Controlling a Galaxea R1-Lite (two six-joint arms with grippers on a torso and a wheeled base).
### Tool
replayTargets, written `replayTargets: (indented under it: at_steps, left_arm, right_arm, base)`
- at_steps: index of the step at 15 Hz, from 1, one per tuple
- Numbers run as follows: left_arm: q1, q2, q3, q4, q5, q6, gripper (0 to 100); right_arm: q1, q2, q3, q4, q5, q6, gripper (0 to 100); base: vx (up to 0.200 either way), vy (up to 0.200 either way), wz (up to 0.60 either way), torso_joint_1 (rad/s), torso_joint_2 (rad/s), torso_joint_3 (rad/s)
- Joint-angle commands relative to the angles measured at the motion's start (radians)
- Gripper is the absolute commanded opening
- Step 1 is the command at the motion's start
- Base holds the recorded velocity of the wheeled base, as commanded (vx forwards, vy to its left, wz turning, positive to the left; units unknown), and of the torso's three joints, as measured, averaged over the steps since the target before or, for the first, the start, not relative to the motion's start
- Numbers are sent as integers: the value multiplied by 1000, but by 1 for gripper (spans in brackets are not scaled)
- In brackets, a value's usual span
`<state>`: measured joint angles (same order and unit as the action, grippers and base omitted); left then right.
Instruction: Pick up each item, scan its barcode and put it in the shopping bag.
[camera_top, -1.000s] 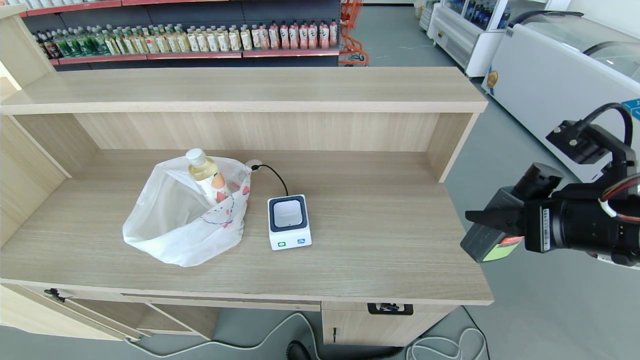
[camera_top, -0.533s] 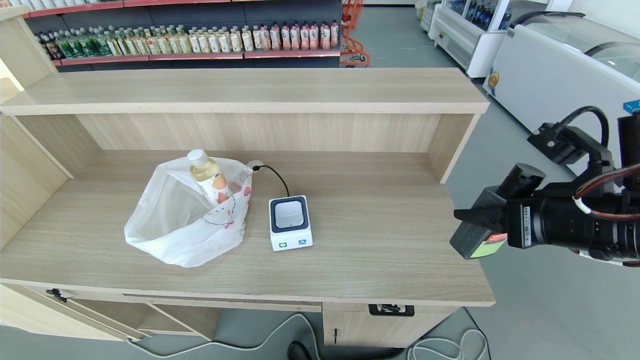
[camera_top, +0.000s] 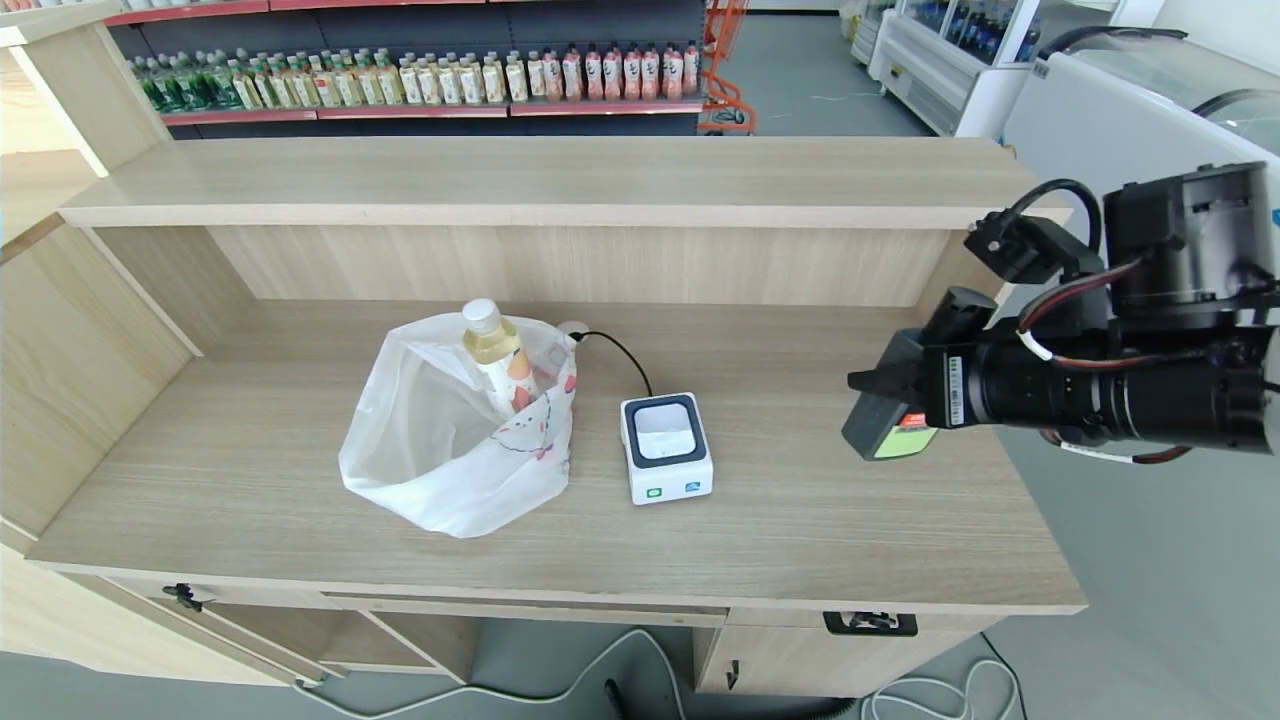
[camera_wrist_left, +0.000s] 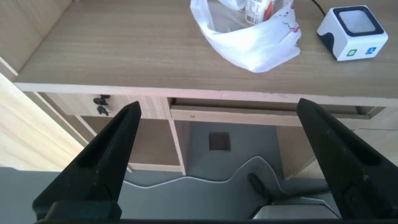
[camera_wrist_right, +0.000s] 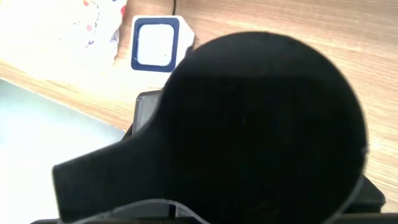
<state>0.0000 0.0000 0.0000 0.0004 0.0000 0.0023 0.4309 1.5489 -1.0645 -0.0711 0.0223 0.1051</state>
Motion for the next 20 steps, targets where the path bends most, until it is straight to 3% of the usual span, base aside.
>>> replayTargets:
  at_steps: [1, 4, 6, 9, 20]
  left_arm:
    - [0, 0, -2, 0, 0, 1, 100]
    - [0, 0, -2, 0, 0, 1, 100]
    - [0, 0, -2, 0, 0, 2, 100]
    - [0, 0, -2, 0, 0, 1, 100]
    - [0, 0, 0, 0, 0, 2, 100]
  right_arm:
    - [2, 131, -89, 1, -2, -2, 0]
    - [5, 217, -166, 1, -4, -5, 0]
    - [20, 349, -285, 27, -9, -24, 0]
    - [31, 392, -302, 59, -10, -87, 0]
    - [118, 514, -425, 54, -32, -82, 0]
  base:
    - [0, 200, 0, 2, -2, 2]
    - [0, 0, 0, 0, 0, 0]
    - [0, 0, 0, 0, 0, 0]
    - [0, 0, 0, 0, 0, 0]
    - [0, 0, 0, 0, 0, 0]
